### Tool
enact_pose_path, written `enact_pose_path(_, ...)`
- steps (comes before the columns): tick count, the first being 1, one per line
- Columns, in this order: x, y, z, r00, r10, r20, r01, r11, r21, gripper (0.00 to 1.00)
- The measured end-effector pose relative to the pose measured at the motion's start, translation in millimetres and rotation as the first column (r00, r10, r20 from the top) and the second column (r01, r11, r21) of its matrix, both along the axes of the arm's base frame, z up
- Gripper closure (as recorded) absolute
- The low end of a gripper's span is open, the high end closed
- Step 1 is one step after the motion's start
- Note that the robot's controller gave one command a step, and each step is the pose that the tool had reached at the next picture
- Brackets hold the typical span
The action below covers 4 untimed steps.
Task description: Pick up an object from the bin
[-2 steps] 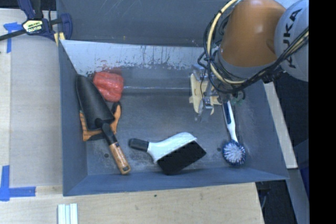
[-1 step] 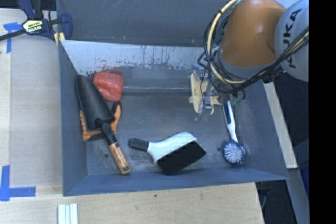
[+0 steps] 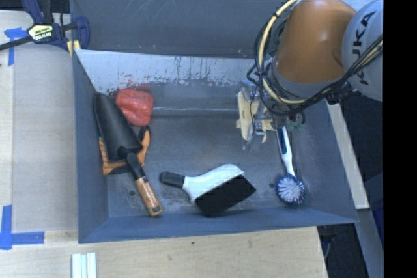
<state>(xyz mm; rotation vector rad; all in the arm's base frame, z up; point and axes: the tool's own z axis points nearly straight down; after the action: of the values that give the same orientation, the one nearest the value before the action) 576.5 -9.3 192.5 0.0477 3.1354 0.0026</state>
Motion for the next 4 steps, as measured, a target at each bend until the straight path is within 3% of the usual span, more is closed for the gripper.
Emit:
enact_pose_path(1,0.2,-8,-22,0.998,-0.069,0.004,0.069,0.998,-0.001,1.0)
enact_pose_path(2,-3.2,-16,-14,1.0,0.025,-0.013,-0.025,1.0,0.0,1.0)
enact_pose_path(3,-6.0,-38,26,0.992,0.127,-0.004,-0.127,0.992,0.001,1.0)
enact_pose_path(4,-8.2,-61,69,0.994,0.106,0.004,-0.106,0.994,-0.002,1.0)
